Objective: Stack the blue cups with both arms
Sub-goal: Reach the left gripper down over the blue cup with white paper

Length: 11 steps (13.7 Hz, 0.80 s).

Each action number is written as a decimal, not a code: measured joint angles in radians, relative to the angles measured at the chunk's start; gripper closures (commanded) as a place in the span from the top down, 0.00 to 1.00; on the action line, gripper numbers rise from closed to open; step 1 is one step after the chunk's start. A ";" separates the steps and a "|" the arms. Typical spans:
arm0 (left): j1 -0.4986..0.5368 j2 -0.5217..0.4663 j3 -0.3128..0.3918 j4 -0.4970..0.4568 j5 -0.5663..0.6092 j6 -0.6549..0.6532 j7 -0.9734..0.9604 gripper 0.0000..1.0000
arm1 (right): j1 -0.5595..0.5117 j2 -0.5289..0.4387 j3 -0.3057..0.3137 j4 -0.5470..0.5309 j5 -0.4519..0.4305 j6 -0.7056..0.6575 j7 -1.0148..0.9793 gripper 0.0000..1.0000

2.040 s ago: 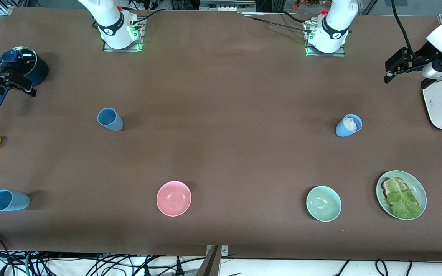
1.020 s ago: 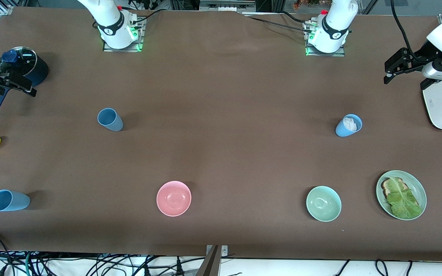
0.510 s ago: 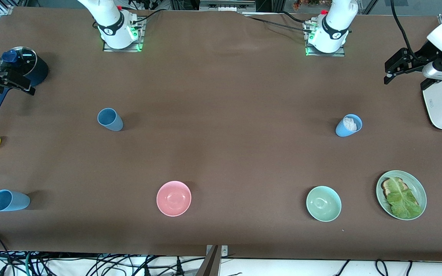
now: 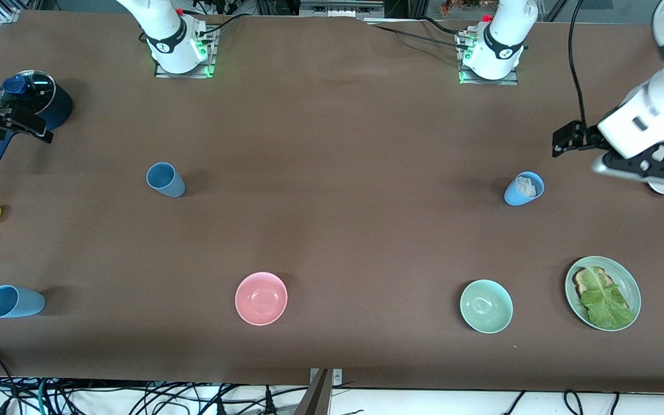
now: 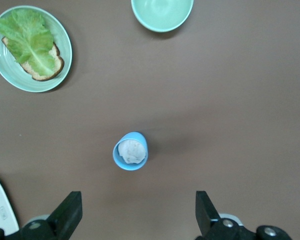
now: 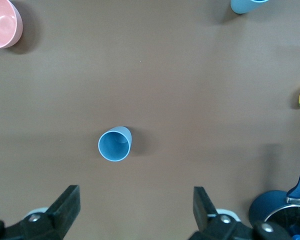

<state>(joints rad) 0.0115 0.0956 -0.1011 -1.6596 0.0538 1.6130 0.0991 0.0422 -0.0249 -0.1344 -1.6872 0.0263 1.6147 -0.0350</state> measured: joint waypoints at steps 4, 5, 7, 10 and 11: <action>0.000 0.067 -0.002 0.002 0.026 0.020 0.031 1.00 | 0.000 0.000 0.000 0.000 0.000 0.000 0.000 1.00; 0.011 0.072 -0.001 0.000 0.014 0.038 0.032 1.00 | 0.000 0.000 0.000 0.000 0.000 0.000 0.000 1.00; 0.075 0.075 0.002 -0.024 -0.043 0.054 0.052 1.00 | 0.000 0.000 -0.001 0.000 0.000 -0.001 0.000 1.00; 0.165 0.067 0.011 -0.105 -0.071 0.142 0.153 1.00 | 0.000 0.000 -0.001 0.000 0.000 -0.001 0.000 1.00; 0.176 0.054 0.016 -0.146 -0.072 0.186 0.170 1.00 | 0.000 0.000 -0.001 0.000 0.000 -0.001 0.000 1.00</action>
<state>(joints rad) 0.1871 0.1500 -0.0852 -1.8060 -0.0179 1.7986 0.2692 0.0420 -0.0249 -0.1354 -1.6870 0.0263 1.6138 -0.0353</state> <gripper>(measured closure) 0.000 0.000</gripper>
